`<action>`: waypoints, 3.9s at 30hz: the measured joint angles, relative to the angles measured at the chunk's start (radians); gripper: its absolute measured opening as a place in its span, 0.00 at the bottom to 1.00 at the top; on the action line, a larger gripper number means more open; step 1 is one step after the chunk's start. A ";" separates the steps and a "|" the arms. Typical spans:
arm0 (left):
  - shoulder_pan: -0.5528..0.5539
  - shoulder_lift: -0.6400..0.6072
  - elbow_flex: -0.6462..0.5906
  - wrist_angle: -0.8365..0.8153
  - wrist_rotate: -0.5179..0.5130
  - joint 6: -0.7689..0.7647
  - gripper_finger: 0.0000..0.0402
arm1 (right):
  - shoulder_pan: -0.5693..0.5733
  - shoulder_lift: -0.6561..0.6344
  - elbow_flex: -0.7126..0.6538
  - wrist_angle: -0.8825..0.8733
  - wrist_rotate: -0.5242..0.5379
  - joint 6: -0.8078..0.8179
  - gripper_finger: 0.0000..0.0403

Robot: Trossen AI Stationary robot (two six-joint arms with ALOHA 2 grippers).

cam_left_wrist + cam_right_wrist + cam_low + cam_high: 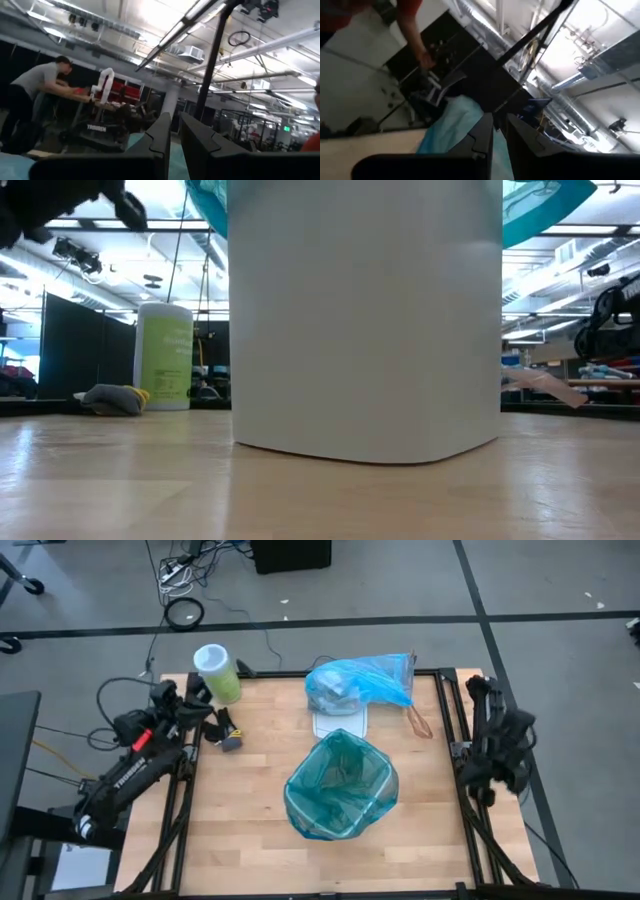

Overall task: Place trash/remove bag and relplace
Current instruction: Return to Home Position

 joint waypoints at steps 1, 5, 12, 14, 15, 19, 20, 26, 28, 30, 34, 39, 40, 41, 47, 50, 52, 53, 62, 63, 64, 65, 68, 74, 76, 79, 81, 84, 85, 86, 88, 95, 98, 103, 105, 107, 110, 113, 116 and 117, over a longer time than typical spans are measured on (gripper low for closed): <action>0.000 -0.012 -0.025 0.013 0.001 0.003 0.12 | -0.001 0.005 -0.042 0.051 -0.006 -0.015 0.10; -0.001 -0.063 -0.118 0.026 0.000 0.017 0.12 | -0.006 0.004 -0.162 0.174 -0.088 -0.040 0.09; -0.001 -0.111 -0.233 -0.005 0.055 0.133 0.12 | -0.045 0.009 -0.174 0.094 -0.042 -0.052 0.08; -0.002 -0.112 -0.233 -0.020 0.103 0.175 0.12 | -0.053 0.009 -0.174 0.016 0.030 -0.013 0.08; -0.002 -0.110 -0.233 -0.026 0.125 0.187 0.12 | -0.059 0.010 -0.174 -0.016 0.057 0.017 0.08; -0.002 -0.110 -0.233 -0.068 0.162 0.274 0.12 | -0.076 0.010 -0.174 -0.091 0.079 0.107 0.08; -0.002 -0.109 -0.233 -0.098 0.162 0.290 0.12 | -0.080 0.010 -0.174 -0.111 0.082 0.121 0.08; -0.002 -0.109 -0.233 -0.203 0.162 0.297 0.12 | -0.095 0.010 -0.175 -0.107 0.220 0.129 0.08; -0.002 -0.109 -0.233 -0.205 0.169 0.292 0.12 | -0.095 0.010 -0.175 -0.112 0.327 0.098 0.08; -0.002 -0.109 -0.234 -0.203 0.139 0.279 0.12 | -0.096 0.010 -0.175 -0.127 0.411 0.068 0.08; -0.003 -0.108 -0.234 -0.204 0.110 0.221 0.12 | -0.096 0.010 -0.176 -0.126 0.495 0.075 0.08; -0.003 -0.108 -0.234 -0.195 0.108 0.224 0.12 | -0.095 0.010 -0.176 -0.126 0.500 0.075 0.08; -0.003 -0.108 -0.234 -0.197 0.108 0.224 0.12 | -0.095 0.010 -0.176 -0.126 0.500 0.075 0.08; -0.003 -0.107 -0.234 -0.197 0.108 0.224 0.12 | -0.095 0.010 -0.176 -0.126 0.500 0.075 0.08; -0.003 -0.107 -0.234 -0.197 0.108 0.225 0.12 | -0.095 0.010 -0.176 -0.126 0.500 0.075 0.08; -0.003 -0.107 -0.234 -0.197 0.108 0.225 0.12 | -0.095 0.010 -0.176 -0.126 0.500 0.075 0.08; -0.003 -0.107 -0.234 -0.196 0.108 0.225 0.12 | -0.095 0.010 -0.176 -0.126 0.500 0.075 0.08; -0.003 -0.107 -0.234 -0.197 0.108 0.225 0.12 | -0.095 0.010 -0.177 -0.126 0.500 0.075 0.08; -0.003 -0.107 -0.235 -0.197 0.108 0.226 0.12 | -0.095 0.010 -0.177 -0.126 0.500 0.075 0.09; -0.003 -0.107 -0.235 -0.197 0.108 0.226 0.12 | -0.095 0.010 -0.177 -0.126 0.500 0.075 0.09; -0.003 -0.107 -0.235 -0.197 0.108 0.226 0.12 | -0.095 0.010 -0.177 -0.126 0.500 0.075 0.09; -0.003 -0.107 -0.235 -0.197 0.108 0.226 0.12 | -0.095 0.010 -0.177 -0.126 0.500 0.075 0.09; -0.003 -0.107 -0.235 -0.197 0.108 0.225 0.12 | -0.095 0.010 -0.177 -0.126 0.500 0.075 0.09; -0.003 -0.107 -0.235 -0.197 0.108 0.226 0.12 | -0.095 0.010 -0.177 -0.126 0.500 0.075 0.09; -0.003 -0.107 -0.235 -0.197 0.108 0.226 0.12 | -0.095 0.010 -0.177 -0.126 0.500 0.075 0.09; -0.003 -0.107 -0.235 -0.197 0.108 0.226 0.12 | -0.095 0.010 -0.177 -0.126 0.500 0.075 0.08; -0.003 -0.107 -0.235 -0.197 0.108 0.226 0.12 | -0.095 0.010 -0.177 -0.126 0.500 0.075 0.08; -0.003 -0.107 -0.235 -0.197 0.108 0.226 0.12 | -0.095 0.010 -0.177 -0.126 0.500 0.075 0.09; -0.003 -0.107 -0.235 -0.197 0.108 0.226 0.12 | -0.095 0.010 -0.177 -0.126 0.500 0.075 0.09; -0.003 -0.107 -0.235 -0.197 0.108 0.226 0.12 | -0.095 0.010 -0.177 -0.126 0.500 0.075 0.09; -0.003 -0.107 -0.235 -0.197 0.108 0.226 0.12 | -0.095 0.010 -0.177 -0.126 0.500 0.075 0.09; -0.003 -0.107 -0.235 -0.197 0.108 0.226 0.12 | -0.095 0.010 -0.177 -0.126 0.500 0.075 0.09; -0.003 -0.107 -0.235 -0.197 0.108 0.226 0.12 | -0.095 0.010 -0.177 -0.126 0.500 0.075 0.09; -0.003 -0.107 -0.235 -0.197 0.108 0.225 0.12 | -0.095 0.010 -0.177 -0.126 0.500 0.075 0.09; -0.003 -0.107 -0.235 -0.197 0.108 0.226 0.12 | -0.095 0.010 -0.177 -0.126 0.500 0.075 0.09; -0.003 -0.107 -0.235 -0.197 0.108 0.226 0.12 | -0.095 0.010 -0.177 -0.126 0.500 0.075 0.09; -0.003 -0.107 -0.235 -0.197 0.108 0.226 0.12 | -0.095 0.010 -0.177 -0.126 0.500 0.075 0.08; -0.003 -0.107 -0.235 -0.197 0.108 0.226 0.12 | -0.095 0.010 -0.177 -0.126 0.500 0.075 0.08; -0.003 -0.107 -0.235 -0.197 0.108 0.226 0.12 | -0.095 0.010 -0.177 -0.126 0.500 0.075 0.08; -0.003 -0.107 -0.235 -0.197 0.108 0.226 0.12 | -0.095 0.010 -0.177 -0.126 0.500 0.075 0.08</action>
